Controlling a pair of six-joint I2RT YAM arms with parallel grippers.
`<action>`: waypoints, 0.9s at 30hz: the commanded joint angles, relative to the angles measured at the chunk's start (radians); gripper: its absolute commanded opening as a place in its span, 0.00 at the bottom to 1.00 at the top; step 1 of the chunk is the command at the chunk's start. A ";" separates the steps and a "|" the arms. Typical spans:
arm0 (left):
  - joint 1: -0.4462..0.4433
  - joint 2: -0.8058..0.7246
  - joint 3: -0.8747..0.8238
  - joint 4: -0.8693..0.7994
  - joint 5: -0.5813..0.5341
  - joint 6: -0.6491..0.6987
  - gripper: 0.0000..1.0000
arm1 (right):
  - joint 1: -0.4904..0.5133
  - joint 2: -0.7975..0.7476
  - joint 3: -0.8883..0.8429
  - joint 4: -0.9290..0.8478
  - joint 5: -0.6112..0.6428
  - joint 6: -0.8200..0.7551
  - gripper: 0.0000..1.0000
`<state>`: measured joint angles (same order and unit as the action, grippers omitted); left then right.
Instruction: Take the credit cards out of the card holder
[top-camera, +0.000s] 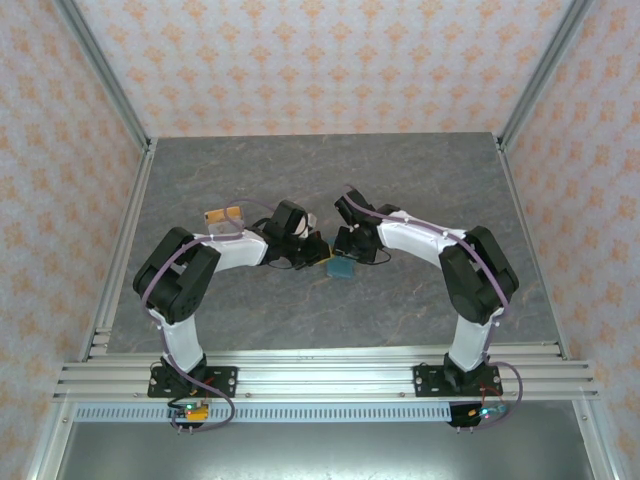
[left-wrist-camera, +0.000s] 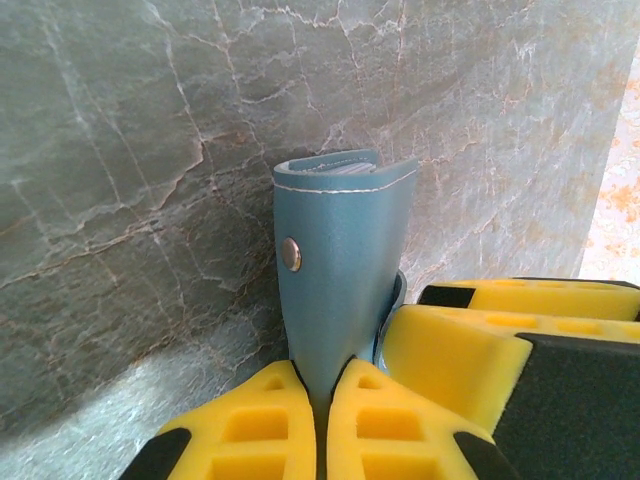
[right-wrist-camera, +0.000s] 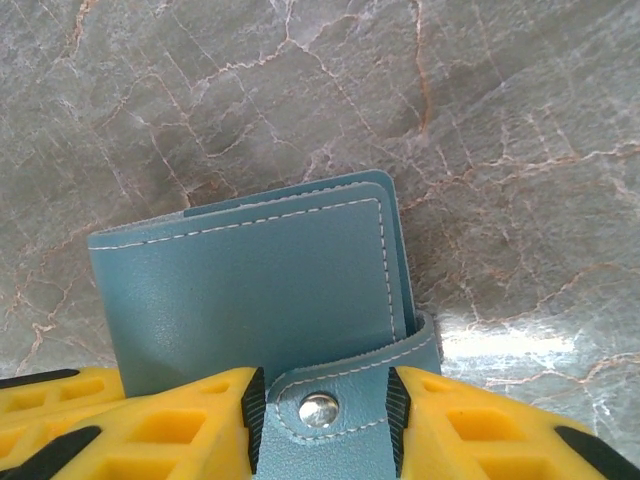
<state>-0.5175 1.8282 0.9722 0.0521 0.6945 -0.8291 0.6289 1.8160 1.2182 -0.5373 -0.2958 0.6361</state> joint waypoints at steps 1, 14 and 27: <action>-0.008 -0.037 -0.013 -0.031 -0.016 0.016 0.00 | 0.003 0.026 0.024 -0.013 -0.029 0.006 0.40; -0.006 -0.050 -0.020 -0.042 -0.062 0.006 0.00 | 0.003 -0.014 -0.011 -0.151 0.034 -0.083 0.30; -0.005 -0.054 -0.024 -0.054 -0.076 0.005 0.00 | 0.004 0.002 -0.010 -0.248 0.217 -0.103 0.25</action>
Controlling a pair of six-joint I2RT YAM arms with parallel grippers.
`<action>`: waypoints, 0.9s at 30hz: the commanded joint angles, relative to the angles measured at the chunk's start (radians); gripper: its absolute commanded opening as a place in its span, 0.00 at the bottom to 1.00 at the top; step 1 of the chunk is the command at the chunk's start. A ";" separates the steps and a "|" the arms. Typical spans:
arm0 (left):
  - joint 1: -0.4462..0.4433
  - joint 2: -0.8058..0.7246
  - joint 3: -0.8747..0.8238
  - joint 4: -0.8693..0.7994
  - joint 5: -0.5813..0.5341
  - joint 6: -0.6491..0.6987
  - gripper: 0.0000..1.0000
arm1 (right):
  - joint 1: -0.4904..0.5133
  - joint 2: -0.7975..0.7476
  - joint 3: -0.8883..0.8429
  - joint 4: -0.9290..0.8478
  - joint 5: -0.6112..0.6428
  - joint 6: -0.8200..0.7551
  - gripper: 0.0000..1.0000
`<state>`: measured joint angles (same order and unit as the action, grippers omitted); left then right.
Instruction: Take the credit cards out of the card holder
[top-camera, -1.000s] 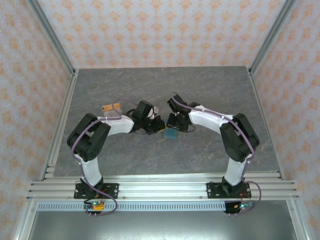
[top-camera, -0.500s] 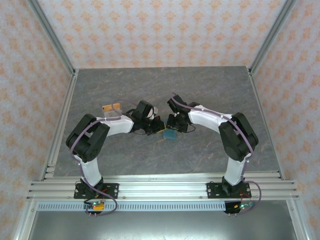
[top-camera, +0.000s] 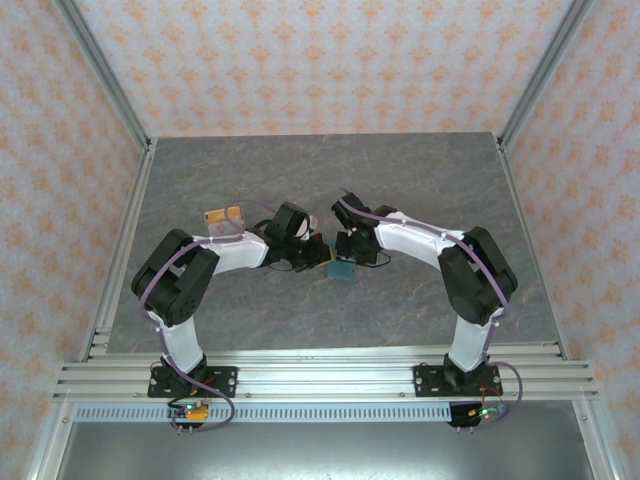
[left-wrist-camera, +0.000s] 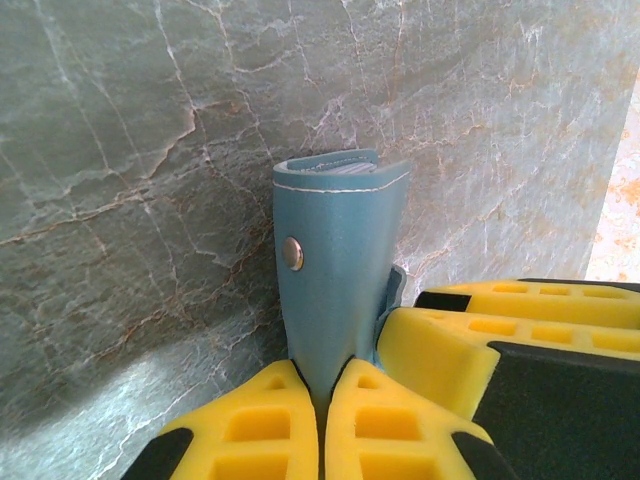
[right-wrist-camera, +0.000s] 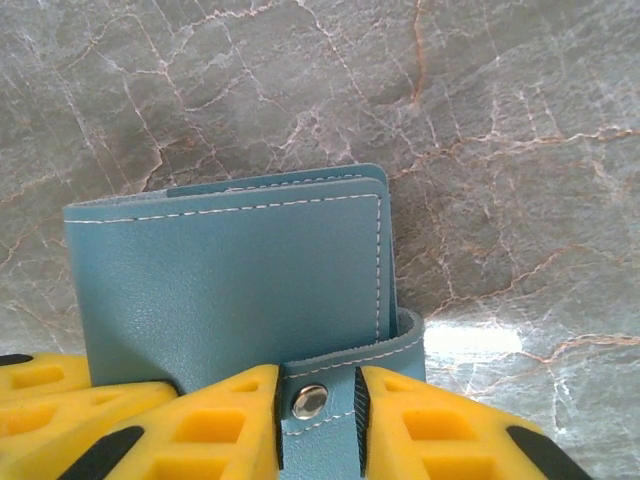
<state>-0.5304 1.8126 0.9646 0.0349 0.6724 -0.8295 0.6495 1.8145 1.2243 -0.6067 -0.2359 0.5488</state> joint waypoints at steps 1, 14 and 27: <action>0.009 -0.039 -0.017 -0.038 -0.054 0.006 0.00 | -0.016 0.005 -0.014 -0.183 0.169 -0.015 0.24; 0.010 -0.040 -0.021 -0.045 -0.052 0.006 0.00 | -0.013 -0.073 -0.022 -0.137 0.205 -0.089 0.24; 0.009 -0.075 -0.023 -0.015 0.024 0.005 0.00 | -0.014 -0.176 -0.149 0.183 -0.219 -0.368 0.45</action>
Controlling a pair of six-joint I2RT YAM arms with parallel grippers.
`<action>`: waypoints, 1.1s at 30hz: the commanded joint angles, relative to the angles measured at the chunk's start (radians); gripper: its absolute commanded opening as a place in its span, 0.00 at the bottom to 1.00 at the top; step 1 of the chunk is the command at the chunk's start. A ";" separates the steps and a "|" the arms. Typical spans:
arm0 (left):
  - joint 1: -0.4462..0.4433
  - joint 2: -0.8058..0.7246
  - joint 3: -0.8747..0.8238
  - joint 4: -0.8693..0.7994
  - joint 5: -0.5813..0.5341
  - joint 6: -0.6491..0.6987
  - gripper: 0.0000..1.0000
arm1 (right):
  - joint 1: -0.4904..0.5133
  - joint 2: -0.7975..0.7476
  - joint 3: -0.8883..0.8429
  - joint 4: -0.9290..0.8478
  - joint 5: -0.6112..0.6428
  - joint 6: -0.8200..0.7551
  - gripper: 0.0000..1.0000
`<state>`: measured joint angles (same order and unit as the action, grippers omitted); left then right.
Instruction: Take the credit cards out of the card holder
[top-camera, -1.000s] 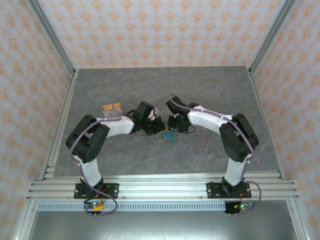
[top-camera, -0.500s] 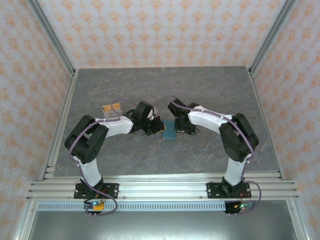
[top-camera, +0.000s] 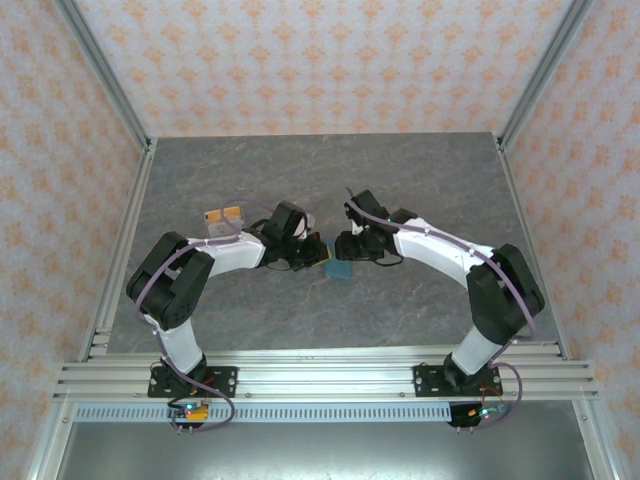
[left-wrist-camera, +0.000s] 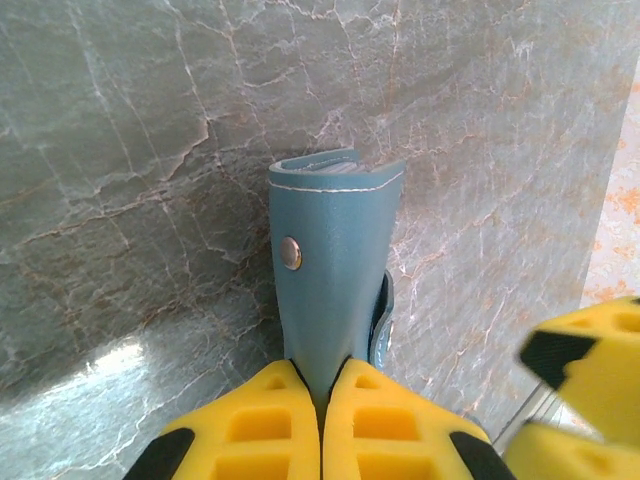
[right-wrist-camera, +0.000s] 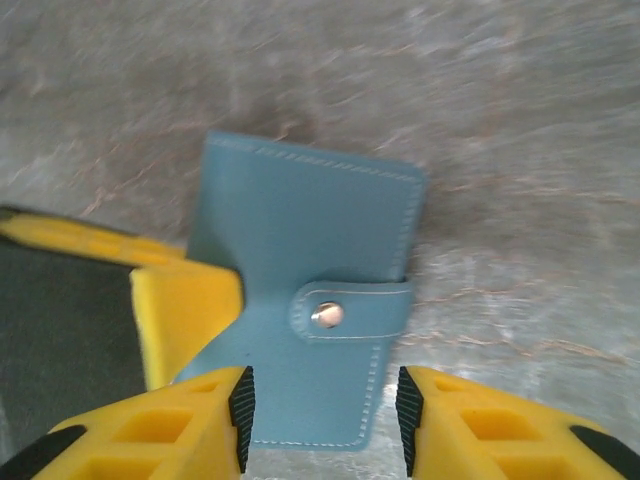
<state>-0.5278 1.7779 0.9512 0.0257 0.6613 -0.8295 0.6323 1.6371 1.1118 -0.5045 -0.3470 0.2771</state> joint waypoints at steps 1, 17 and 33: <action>0.005 -0.041 -0.009 -0.004 0.038 0.002 0.00 | 0.004 0.005 -0.039 0.088 -0.107 -0.107 0.45; 0.006 -0.058 -0.015 0.024 0.072 -0.013 0.00 | -0.014 0.096 -0.065 0.132 -0.014 -0.169 0.40; 0.006 -0.078 -0.003 -0.033 0.020 0.007 0.00 | -0.014 0.135 -0.046 0.030 0.176 -0.110 0.27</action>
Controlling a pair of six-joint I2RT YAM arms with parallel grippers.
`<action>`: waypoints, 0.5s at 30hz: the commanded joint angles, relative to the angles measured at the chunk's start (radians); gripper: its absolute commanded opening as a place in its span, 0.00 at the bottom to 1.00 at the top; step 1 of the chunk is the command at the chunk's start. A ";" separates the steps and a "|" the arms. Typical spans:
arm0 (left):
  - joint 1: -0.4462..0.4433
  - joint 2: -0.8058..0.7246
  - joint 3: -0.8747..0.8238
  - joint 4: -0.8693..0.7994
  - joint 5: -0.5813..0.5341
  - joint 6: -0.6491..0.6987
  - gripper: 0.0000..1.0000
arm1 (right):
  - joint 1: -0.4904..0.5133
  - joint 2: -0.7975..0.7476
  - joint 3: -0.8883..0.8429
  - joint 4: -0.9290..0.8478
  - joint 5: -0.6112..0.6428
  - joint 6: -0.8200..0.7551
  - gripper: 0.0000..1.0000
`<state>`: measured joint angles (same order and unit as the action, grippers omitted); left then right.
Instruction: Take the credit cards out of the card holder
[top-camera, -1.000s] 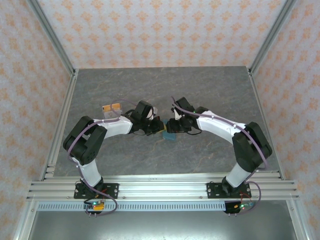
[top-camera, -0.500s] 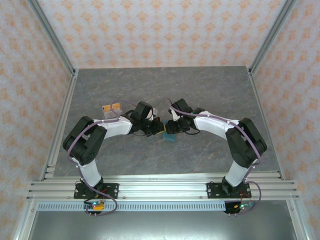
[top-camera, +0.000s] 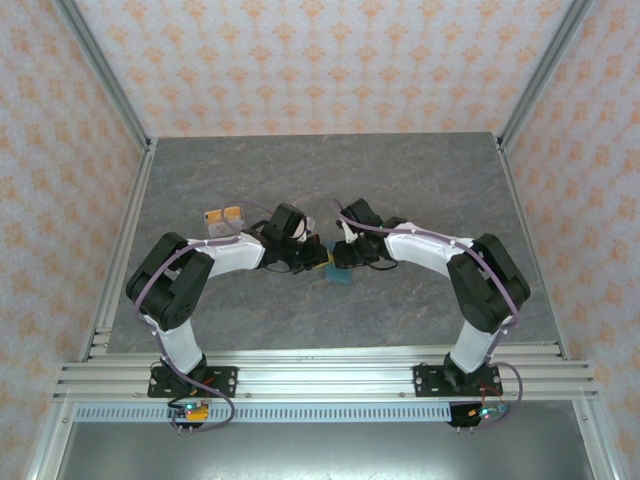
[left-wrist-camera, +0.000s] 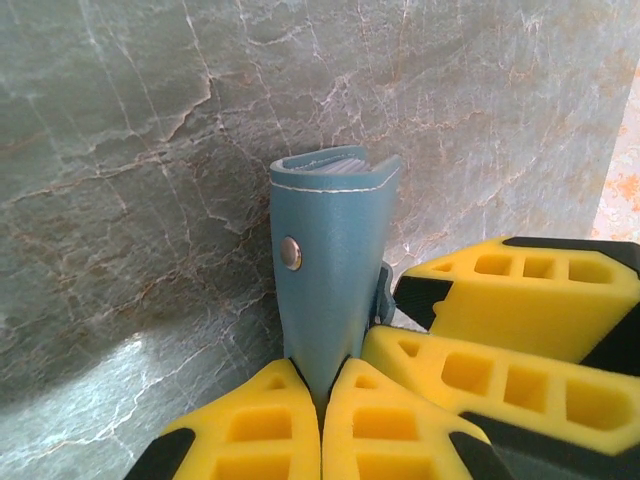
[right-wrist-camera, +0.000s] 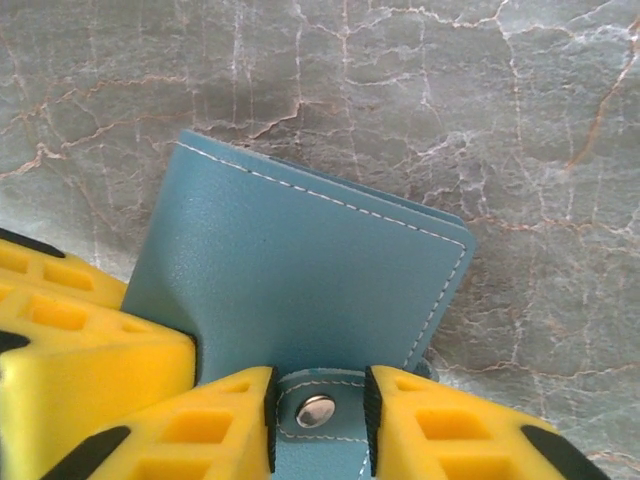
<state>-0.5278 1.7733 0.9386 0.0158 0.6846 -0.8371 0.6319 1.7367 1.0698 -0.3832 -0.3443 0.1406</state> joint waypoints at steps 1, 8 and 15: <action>0.005 -0.076 0.010 -0.026 -0.006 0.015 0.00 | -0.014 0.035 -0.004 -0.095 0.191 0.038 0.25; 0.006 -0.087 0.008 -0.063 -0.039 0.021 0.00 | -0.012 0.029 -0.003 -0.145 0.347 0.153 0.11; 0.006 -0.079 0.000 -0.069 -0.052 0.015 0.00 | -0.012 -0.006 0.002 -0.192 0.414 0.258 0.09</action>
<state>-0.5278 1.7168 0.9390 -0.0189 0.6460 -0.8368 0.6178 1.7439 1.0809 -0.5018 -0.0399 0.3309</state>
